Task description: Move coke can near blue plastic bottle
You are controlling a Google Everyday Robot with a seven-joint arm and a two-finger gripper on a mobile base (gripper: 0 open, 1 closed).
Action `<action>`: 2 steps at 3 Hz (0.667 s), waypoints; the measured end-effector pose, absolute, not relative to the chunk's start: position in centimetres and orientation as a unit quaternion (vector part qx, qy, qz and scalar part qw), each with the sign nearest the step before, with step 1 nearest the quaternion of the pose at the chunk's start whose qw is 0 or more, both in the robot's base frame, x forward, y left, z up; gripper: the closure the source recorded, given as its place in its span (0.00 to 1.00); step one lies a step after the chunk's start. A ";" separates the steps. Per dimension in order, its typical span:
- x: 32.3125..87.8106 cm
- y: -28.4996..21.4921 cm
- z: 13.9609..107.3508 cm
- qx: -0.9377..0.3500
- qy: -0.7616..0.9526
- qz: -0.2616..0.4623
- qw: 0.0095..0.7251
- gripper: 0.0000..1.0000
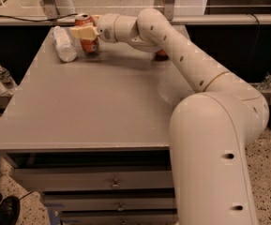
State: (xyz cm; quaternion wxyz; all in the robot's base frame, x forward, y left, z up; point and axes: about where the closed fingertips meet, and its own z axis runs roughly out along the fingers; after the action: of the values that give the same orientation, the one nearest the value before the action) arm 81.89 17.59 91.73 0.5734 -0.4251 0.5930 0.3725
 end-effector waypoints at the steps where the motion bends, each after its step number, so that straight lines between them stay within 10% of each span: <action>1: 81.6 17.8 91.5 -0.420 0.596 0.377 0.572 1.00; 2: 81.2 17.4 90.9 -0.412 0.602 0.379 0.570 1.00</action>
Offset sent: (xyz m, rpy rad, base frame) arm -0.0120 -0.0166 -0.0171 0.0183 0.0501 -0.0378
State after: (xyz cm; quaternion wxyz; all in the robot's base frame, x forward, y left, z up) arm 81.20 17.38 90.87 0.5698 -0.4122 0.6015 0.3789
